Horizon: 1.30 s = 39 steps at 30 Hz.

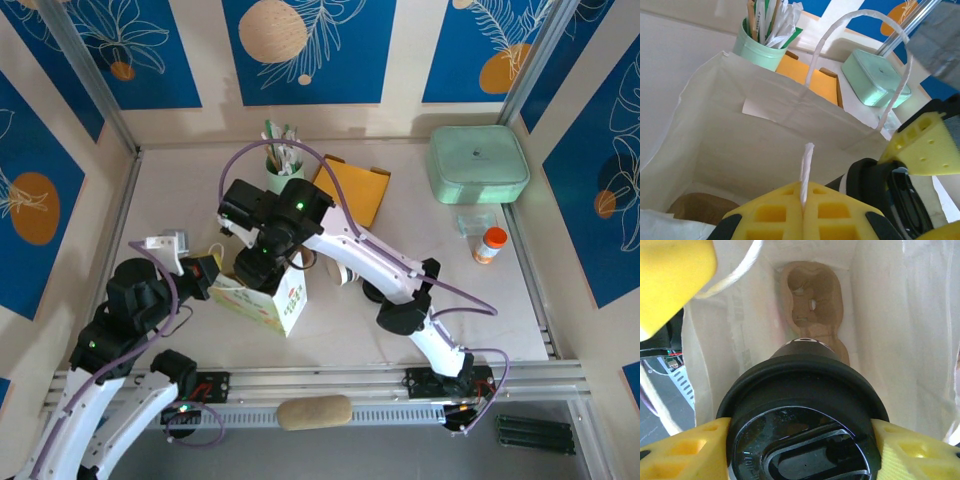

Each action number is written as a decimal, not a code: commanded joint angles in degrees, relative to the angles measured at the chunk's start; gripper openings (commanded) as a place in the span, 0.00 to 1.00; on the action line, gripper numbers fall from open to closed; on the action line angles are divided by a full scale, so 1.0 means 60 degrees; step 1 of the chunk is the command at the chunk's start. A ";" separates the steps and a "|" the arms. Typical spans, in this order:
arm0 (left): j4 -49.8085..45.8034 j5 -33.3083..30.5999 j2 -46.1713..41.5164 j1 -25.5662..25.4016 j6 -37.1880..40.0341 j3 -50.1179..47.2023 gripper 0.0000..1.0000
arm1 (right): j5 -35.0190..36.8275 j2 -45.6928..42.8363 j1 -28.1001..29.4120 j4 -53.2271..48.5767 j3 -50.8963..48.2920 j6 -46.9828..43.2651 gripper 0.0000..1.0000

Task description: Pack the takeout coffee

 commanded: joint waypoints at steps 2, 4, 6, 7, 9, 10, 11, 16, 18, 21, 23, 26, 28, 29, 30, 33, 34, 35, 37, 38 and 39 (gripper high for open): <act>0.0253 0.0261 -0.0075 0.0031 -0.0062 -0.0155 0.00 | -0.0153 0.0241 -0.0026 -0.0471 0.0316 -0.0121 0.49; 0.0293 0.0257 -0.0078 0.0031 -0.0074 -0.0167 0.00 | -0.0195 0.0388 -0.0068 -0.0534 0.0315 -0.0120 0.49; 0.0343 0.0292 -0.0071 0.0044 -0.0082 -0.0196 0.00 | -0.0213 0.0489 -0.0084 -0.0599 0.0273 -0.0107 0.49; 0.0357 0.0305 -0.0074 0.0031 -0.0107 -0.0199 0.00 | -0.0210 0.0509 -0.0083 -0.0616 0.0227 -0.0092 0.49; 0.0385 0.0316 -0.0069 0.0031 -0.0101 -0.0237 0.00 | -0.0202 0.0529 -0.0097 -0.0683 0.0109 -0.0082 0.49; 0.0388 0.0335 -0.0076 0.0031 -0.0107 -0.0243 0.00 | -0.0208 0.0544 -0.0097 -0.0710 0.0043 -0.0077 0.49; 0.0388 0.0343 -0.0071 0.0031 -0.0096 -0.0256 0.00 | -0.0224 0.0545 -0.0110 -0.0724 -0.0017 -0.0087 0.49; 0.0372 0.0372 -0.0085 0.0033 -0.0090 -0.0302 0.00 | -0.0195 0.0488 -0.0110 -0.0857 -0.0429 -0.0100 0.49; 0.0348 0.0380 -0.0093 0.0031 -0.0079 -0.0310 0.00 | -0.0197 0.0458 -0.0132 -0.0875 -0.0587 -0.0118 0.49; 0.0315 0.0358 -0.0114 0.0031 -0.0056 -0.0309 0.00 | -0.0137 0.0415 -0.0216 -0.0912 -0.0789 -0.0145 0.49; 0.0303 0.0343 -0.0114 0.0033 -0.0036 -0.0317 0.00 | -0.0100 0.0378 -0.0283 -0.0897 -0.0900 -0.0197 0.49; 0.0246 0.0338 -0.0115 0.0031 -0.0035 -0.0313 0.00 | -0.0078 0.0220 -0.0359 -0.0786 -0.1096 -0.0378 0.49; 0.0220 0.0325 -0.0129 0.0031 -0.0008 -0.0302 0.00 | -0.0122 0.0097 -0.0371 -0.0689 -0.1274 -0.0563 0.49; 0.0205 0.0330 -0.0129 0.0031 -0.0014 -0.0293 0.00 | -0.0126 0.0055 -0.0364 -0.0632 -0.1368 -0.0644 0.49; 0.0213 0.0335 -0.0127 0.0032 -0.0021 -0.0287 0.00 | -0.0122 -0.0007 -0.0372 -0.0590 -0.1460 -0.0737 0.49; 0.0213 0.0386 -0.0128 0.0030 -0.0005 -0.0287 0.00 | -0.0028 -0.0043 -0.0372 -0.0543 -0.1654 -0.0908 0.49; 0.0212 0.0401 -0.0118 0.0031 -0.0002 -0.0288 0.00 | 0.0029 -0.0030 -0.0369 -0.0550 -0.1675 -0.0935 0.49; 0.0188 0.0432 -0.0118 0.0031 -0.0002 -0.0299 0.00 | 0.0068 -0.0016 -0.0353 -0.0542 -0.1700 -0.0982 0.49; 0.0169 0.0463 -0.0115 0.0034 0.0009 -0.0275 0.00 | 0.0195 0.0052 -0.0321 -0.0547 -0.1695 -0.0999 0.49; 0.0154 0.0495 -0.0120 0.0032 0.0000 -0.0276 0.00 | 0.0226 0.0097 -0.0295 -0.0542 -0.1669 -0.1014 0.48; 0.0154 0.0503 -0.0128 0.0031 -0.0013 -0.0284 0.00 | 0.0244 0.0140 -0.0257 -0.0534 -0.1651 -0.1027 0.49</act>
